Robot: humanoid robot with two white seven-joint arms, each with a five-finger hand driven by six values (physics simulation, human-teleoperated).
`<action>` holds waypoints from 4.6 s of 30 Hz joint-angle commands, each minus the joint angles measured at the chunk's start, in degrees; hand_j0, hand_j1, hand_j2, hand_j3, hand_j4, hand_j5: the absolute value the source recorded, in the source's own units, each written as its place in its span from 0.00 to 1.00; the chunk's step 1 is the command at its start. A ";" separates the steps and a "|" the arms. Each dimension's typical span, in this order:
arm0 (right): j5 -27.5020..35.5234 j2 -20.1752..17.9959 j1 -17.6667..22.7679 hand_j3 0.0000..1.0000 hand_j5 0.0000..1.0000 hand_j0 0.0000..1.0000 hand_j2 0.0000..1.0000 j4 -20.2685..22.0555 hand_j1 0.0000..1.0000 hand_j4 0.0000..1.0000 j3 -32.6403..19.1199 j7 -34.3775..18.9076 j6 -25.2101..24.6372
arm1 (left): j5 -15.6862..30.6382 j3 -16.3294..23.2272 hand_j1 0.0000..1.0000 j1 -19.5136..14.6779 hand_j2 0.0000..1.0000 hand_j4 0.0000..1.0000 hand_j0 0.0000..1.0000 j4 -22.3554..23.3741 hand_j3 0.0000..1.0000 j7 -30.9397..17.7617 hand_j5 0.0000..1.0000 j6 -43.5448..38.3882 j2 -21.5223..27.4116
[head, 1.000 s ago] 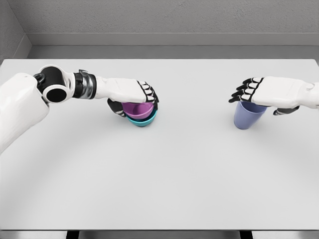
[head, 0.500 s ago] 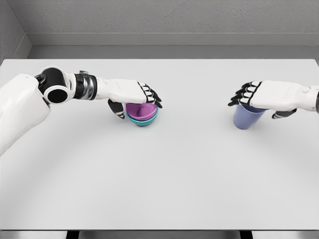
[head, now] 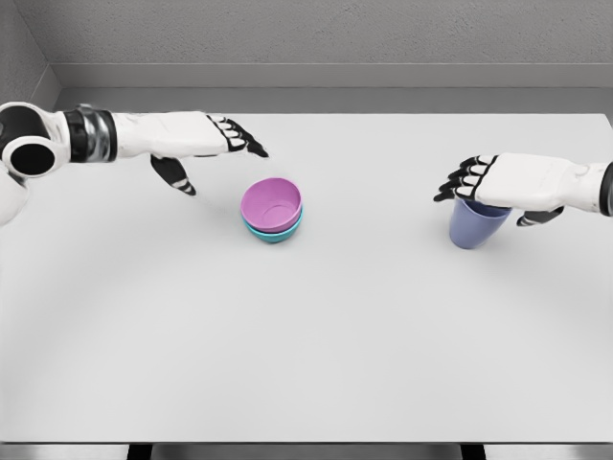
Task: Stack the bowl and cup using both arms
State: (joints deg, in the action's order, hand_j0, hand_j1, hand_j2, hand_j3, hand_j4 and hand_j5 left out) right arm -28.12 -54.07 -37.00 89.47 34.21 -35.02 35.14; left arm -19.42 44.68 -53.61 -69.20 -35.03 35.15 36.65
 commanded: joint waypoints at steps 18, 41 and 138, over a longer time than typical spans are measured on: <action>-0.62 1.51 -0.53 1.00 1.00 1.00 1.00 -2.28 1.00 1.00 1.56 0.02 -0.14 | 1.66 -4.42 1.00 1.67 1.00 1.00 1.00 2.58 1.00 0.03 1.00 -0.15 3.25; -2.12 3.27 -0.88 1.00 1.00 1.00 1.00 -4.30 1.00 1.00 2.35 0.02 -0.14 | 1.58 -4.42 1.00 2.02 1.00 1.00 1.00 2.67 1.00 0.03 1.00 -0.15 3.25; -1.59 28.06 -21.01 0.29 0.29 0.29 0.29 -2.28 0.29 0.29 15.44 0.02 -0.14 | 1.93 -9.17 1.00 2.02 1.00 1.00 1.00 10.75 1.00 0.03 1.00 -0.15 5.10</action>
State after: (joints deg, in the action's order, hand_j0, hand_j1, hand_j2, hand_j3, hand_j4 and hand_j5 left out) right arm -29.97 -26.02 -58.10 87.18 49.43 -35.04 35.20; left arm -17.83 35.59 -51.59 -58.37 -35.03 35.16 41.74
